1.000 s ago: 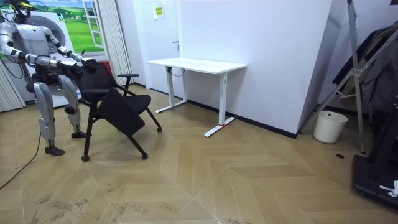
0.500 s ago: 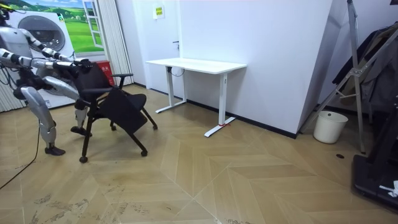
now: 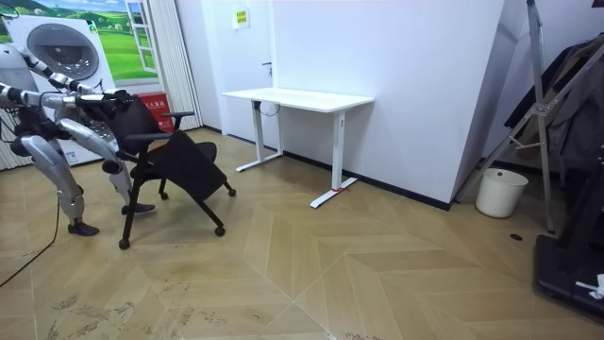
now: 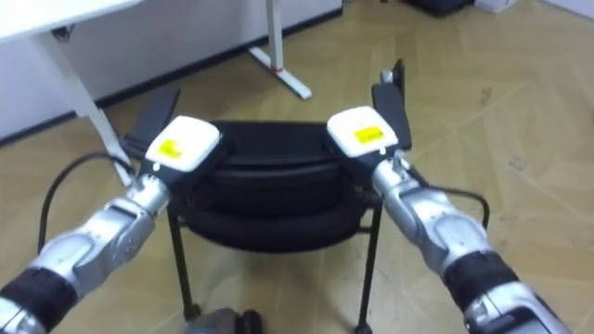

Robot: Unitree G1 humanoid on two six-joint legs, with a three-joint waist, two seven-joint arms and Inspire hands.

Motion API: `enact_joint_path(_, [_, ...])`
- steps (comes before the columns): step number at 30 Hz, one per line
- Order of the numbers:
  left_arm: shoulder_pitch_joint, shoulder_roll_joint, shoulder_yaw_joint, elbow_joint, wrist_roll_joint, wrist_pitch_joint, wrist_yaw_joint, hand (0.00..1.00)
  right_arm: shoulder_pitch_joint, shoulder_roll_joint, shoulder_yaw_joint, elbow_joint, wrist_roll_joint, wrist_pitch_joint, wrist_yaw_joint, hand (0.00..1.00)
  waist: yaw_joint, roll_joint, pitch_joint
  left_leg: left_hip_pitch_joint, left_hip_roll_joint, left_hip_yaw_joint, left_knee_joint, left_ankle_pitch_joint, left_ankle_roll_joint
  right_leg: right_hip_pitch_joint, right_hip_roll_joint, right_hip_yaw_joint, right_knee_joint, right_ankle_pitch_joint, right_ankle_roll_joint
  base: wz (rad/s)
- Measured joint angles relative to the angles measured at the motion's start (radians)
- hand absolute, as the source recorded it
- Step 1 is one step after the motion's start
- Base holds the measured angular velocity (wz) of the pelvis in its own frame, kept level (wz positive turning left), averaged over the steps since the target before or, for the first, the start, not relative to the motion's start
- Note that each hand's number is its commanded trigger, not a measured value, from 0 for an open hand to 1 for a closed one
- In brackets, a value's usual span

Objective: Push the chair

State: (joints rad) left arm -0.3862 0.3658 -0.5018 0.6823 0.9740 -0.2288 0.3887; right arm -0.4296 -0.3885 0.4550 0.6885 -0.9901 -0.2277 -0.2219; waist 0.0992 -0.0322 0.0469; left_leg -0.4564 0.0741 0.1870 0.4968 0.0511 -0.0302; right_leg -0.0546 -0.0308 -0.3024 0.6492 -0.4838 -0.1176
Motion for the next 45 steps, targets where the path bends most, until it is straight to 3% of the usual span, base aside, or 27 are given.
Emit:
enact_joint_path(2, [0.0, 0.0, 0.008, -0.019, 0.001, 0.004, -0.008, 1.0, 0.0, -0.004, 0.0, -0.004, 0.0, 0.001, -0.014, 1.0, 0.002, 0.002, -0.0012, 0.002, 0.002, 0.005, -0.023, -0.003, 0.005, 0.0, 0.0, 0.008, -0.003, -0.005, 0.01, -0.16])
enact_joint_path(5, [0.002, 0.011, 0.009, -0.055, 0.001, 0.013, -0.034, 1.0, 0.003, -0.006, 0.002, -0.007, 0.001, 0.002, -0.029, 1.0, 0.021, -0.003, -0.0069, 0.016, 0.002, 0.01, -0.032, -0.033, 0.047, 0.012, -0.016, 0.025, -0.01, -0.033, 0.022, -0.24])
enact_joint_path(7, [0.003, 0.017, 0.011, -0.065, 0.001, 0.011, -0.049, 1.0, 0.013, -0.006, 0.002, -0.012, 0.002, 0.003, -0.046, 1.0, 0.02, -0.005, -0.0107, 0.05, 0.0, 0.017, -0.032, -0.038, 0.053, 0.05, -0.029, 0.025, -0.028, -0.049, 0.046, -0.07])
enact_joint_path(8, [0.003, 0.019, 0.011, -0.068, 0.001, 0.01, -0.05, 1.0, 0.02, -0.003, 0.002, -0.01, 0.004, 0.007, -0.058, 1.0, 0.019, -0.011, -0.0119, 0.067, -0.01, 0.042, -0.021, -0.056, 0.073, 0.079, -0.05, 0.028, -0.043, -0.054, 0.059, -0.04])
enact_joint_path(9, [0.004, 0.022, 0.012, -0.072, 0.002, 0.009, -0.047, 1.0, 0.025, -0.002, 0.002, -0.011, 0.005, 0.007, -0.066, 1.0, 0.026, -0.038, -0.0219, 0.084, -0.042, 0.061, -0.018, -0.088, 0.103, 0.092, -0.088, 0.038, -0.034, -0.054, 0.077, -0.09])
enact_joint_path(10, [0.003, 0.024, 0.013, -0.075, 0.002, 0.008, -0.044, 1.0, 0.025, -0.001, 0.004, -0.013, 0.006, 0.01, -0.072, 1.0, 0.032, -0.047, -0.0279, 0.086, -0.056, 0.066, -0.004, -0.116, 0.114, 0.085, -0.108, 0.043, -0.003, -0.06, 0.089, -0.25])
enact_joint_path(11, [-0.013, 0.02, 0.021, -0.069, 0.001, 0.009, -0.03, 1.0, 0.003, -0.008, 0.004, -0.016, 0.007, 0.014, -0.079, 1.0, 0.034, -0.044, -0.0195, 0.08, -0.064, 0.064, 0.052, -0.166, 0.129, 0.03, -0.142, 0.036, 0.157, -0.034, 0.121, -0.18])
enact_joint_path(12, [-0.033, 0.015, 0.021, -0.047, 0.001, 0.005, -0.02, 1.0, -0.009, -0.006, 0.004, -0.016, 0.004, 0.027, -0.082, 1.0, 0.028, -0.025, -0.0085, 0.081, -0.063, 0.058, 0.107, -0.216, 0.138, -0.047, -0.171, 0.06, 0.334, 0.059, 0.133, -0.09])
enact_joint_path(13, [-0.041, 0.011, 0.02, -0.032, 0.001, 0.0, -0.017, 1.0, -0.009, -0.005, 0.004, -0.016, 0.004, 0.031, -0.083, 1.0, 0.025, -0.02, -0.0085, 0.084, -0.062, 0.056, 0.129, -0.238, 0.144, -0.081, -0.181, 0.085, 0.405, 0.119, 0.138, 0.06])
enact_joint_path(14, [-0.046, 0.009, 0.02, -0.018, 0.001, -0.008, -0.008, 1.0, -0.009, 0.0, 0.005, -0.005, 0.004, 0.032, -0.083, 1.0, 0.02, -0.016, -0.0078, 0.098, -0.061, 0.05, 0.154, -0.277, 0.148, -0.128, -0.184, 0.115, 0.502, 0.245, 0.141, 0.08])
enact_joint_path(15, [-0.048, 0.01, 0.023, -0.008, 0.001, -0.018, 0.001, 1.0, -0.008, 0.005, 0.005, 0.001, 0.005, 0.032, -0.091, 1.0, 0.017, -0.007, -0.0021, 0.111, -0.061, 0.044, 0.167, -0.308, 0.15, -0.168, -0.187, 0.126, 0.564, 0.333, 0.142, 0.0])
enact_joint_path(16, [-0.053, 0.01, 0.028, -0.001, 0.001, -0.023, 0.006, 1.0, -0.011, 0.006, 0.004, 0.002, 0.007, 0.032, -0.095, 1.0, 0.018, -0.008, -0.0018, 0.112, -0.06, 0.042, 0.174, -0.322, 0.151, -0.195, -0.184, 0.134, 0.598, 0.335, 0.148, 0.0])
enact_joint_path(18, [-0.098, 0.007, 0.026, 0.048, 0.001, -0.035, 0.04, 1.0, -0.03, 0.012, 0.003, 0.004, 0.008, 0.047, -0.102, 1.0, 0.008, 0.006, 0.0104, 0.122, -0.058, 0.012, 0.193, -0.358, 0.152, -0.306, -0.174, 0.128, 0.651, 0.267, 0.153, 0.24])
enact_joint_path(19, [-0.11, 0.007, 0.024, 0.058, 0.001, -0.041, 0.041, 1.0, -0.031, 0.012, 0.003, 0.004, 0.01, 0.05, -0.105, 1.0, 0.004, 0.005, 0.0105, 0.124, -0.057, 0.004, 0.197, -0.363, 0.155, -0.334, -0.174, 0.123, 0.645, 0.253, 0.153, 0.39])
enact_joint_path(21, [-0.137, 0.018, 0.014, 0.087, -0.001, -0.055, 0.058, 1.0, -0.04, 0.027, 0.004, 0.007, 0.013, 0.067, -0.113, 1.0, -0.009, 0.013, 0.0223, 0.146, -0.049, -0.025, 0.212, -0.4, 0.144, -0.424, -0.162, 0.104, 0.508, 0.224, 0.153, 0.3])
enact_joint_path(23, [-0.136, 0.022, 0.01, 0.1, 0.0, -0.061, 0.071, 1.0, -0.03, 0.031, 0.005, 0.007, 0.012, 0.068, -0.119, 1.0, -0.015, 0.01, 0.0255, 0.177, -0.041, -0.036, 0.214, -0.428, 0.132, -0.451, -0.153, 0.095, 0.33, 0.229, 0.15, 0.26])
enact_joint_path(25, [-0.129, 0.022, 0.006, 0.104, 0.0, -0.068, 0.081, 1.0, -0.015, 0.034, 0.005, 0.008, 0.012, 0.066, -0.131, 1.0, -0.013, 0.005, 0.0245, 0.211, -0.037, -0.055, 0.214, -0.457, 0.109, -0.432, -0.15, 0.072, 0.103, 0.262, 0.138, 0.28])
enact_joint_path(27, [-0.121, 0.026, 0.007, 0.103, 0.002, -0.072, 0.097, 1.0, -0.009, 0.037, 0.005, 0.011, 0.011, 0.056, -0.14, 1.0, -0.018, -0.01, 0.0158, 0.246, -0.034, -0.093, 0.219, -0.5, 0.08, -0.398, -0.151, 0.054, -0.103, 0.349, 0.13, 0.43])
enact_joint_path(28, [-0.122, 0.029, 0.008, 0.103, 0.002, -0.072, 0.101, 1.0, -0.012, 0.037, 0.004, 0.012, 0.01, 0.053, -0.141, 1.0, -0.023, -0.014, 0.0114, 0.25, -0.028, -0.11, 0.226, -0.509, 0.062, -0.388, -0.146, 0.046, -0.106, 0.377, 0.122, 0.43])
enact_joint_path(30, [-0.129, 0.034, 0.019, 0.102, 0.001, -0.071, 0.118, 1.0, -0.037, 0.042, 0.004, 0.018, 0.01, 0.052, -0.141, 1.0, -0.022, -0.014, 0.0057, 0.266, 0.0, -0.135, 0.234, -0.538, 0.015, -0.373, -0.097, 0.046, -0.086, 0.415, 0.068, 0.33])
enact_joint_path(31, [-0.131, 0.033, 0.023, 0.102, 0.001, -0.068, 0.123, 1.0, -0.049, 0.042, 0.004, 0.021, 0.01, 0.051, -0.14, 1.0, -0.022, -0.01, 0.0064, 0.269, 0.012, -0.137, 0.234, -0.542, 0.005, -0.374, -0.089, 0.042, -0.073, 0.408, 0.064, 0.18])
enact_joint_path(32, [-0.138, 0.033, 0.029, 0.102, 0.001, -0.062, 0.131, 1.0, -0.075, 0.042, 0.004, 0.03, 0.009, 0.05, -0.138, 1.0, -0.021, -0.001, 0.0058, 0.272, 0.034, -0.134, 0.226, -0.551, -0.014, -0.38, -0.079, 0.028, -0.052, 0.387, 0.042, 0.11])
enact_joint_path(36, [-0.14, 0.012, 0.031, 0.111, 0.004, -0.017, 0.173, 1.0, -0.113, 0.045, 0.004, 0.041, 0.001, 0.042, -0.117, 1.0, -0.01, 0.0, 0.0064, 0.341, 0.07, -0.132, 0.168, -0.558, -0.056, -0.37, -0.051, 0.013, 0.027, 0.264, 0.029, 0.04])
enact_joint_path(38, [-0.132, 0.013, 0.043, 0.111, 0.013, -0.013, 0.179, 1.0, -0.118, 0.045, 0.004, 0.039, 0.0, 0.043, -0.113, 1.0, -0.008, -0.004, 0.0081, 0.329, 0.088, -0.129, 0.249, -0.541, -0.053, -0.357, -0.048, 0.003, 0.063, 0.216, 0.016, 0.1])
enact_joint_path(40, [-0.132, 0.002, 0.043, 0.111, 0.013, 0.004, 0.18, 1.0, -0.122, 0.048, 0.004, 0.05, 0.0, 0.039, -0.099, 1.0, 0.008, -0.012, 0.0115, 0.291, 0.107, -0.133, 0.392, -0.487, -0.036, -0.335, -0.046, 0.007, 0.103, 0.178, -0.002, -0.07])
enact_joint_path(42, [-0.112, -0.009, 0.036, 0.116, 0.012, 0.015, 0.187, 1.0, -0.116, 0.048, 0.004, 0.063, 0.001, 0.029, -0.099, 1.0, 0.01, -0.018, 0.0178, 0.254, 0.124, -0.143, 0.534, -0.387, -0.03, -0.289, -0.057, -0.012, 0.139, 0.128, -0.016, 0.08])
enact_joint_path(45, [-0.11, -0.024, 0.036, 0.132, 0.013, 0.022, 0.202, 1.0, -0.122, 0.044, 0.004, 0.072, -0.003, 0.02, -0.102, 1.0, 0.017, -0.02, 0.0204, 0.222, 0.124, -0.159, 0.603, -0.294, -0.019, -0.263, -0.061, -0.017, 0.147, 0.098, -0.022, 0.09])
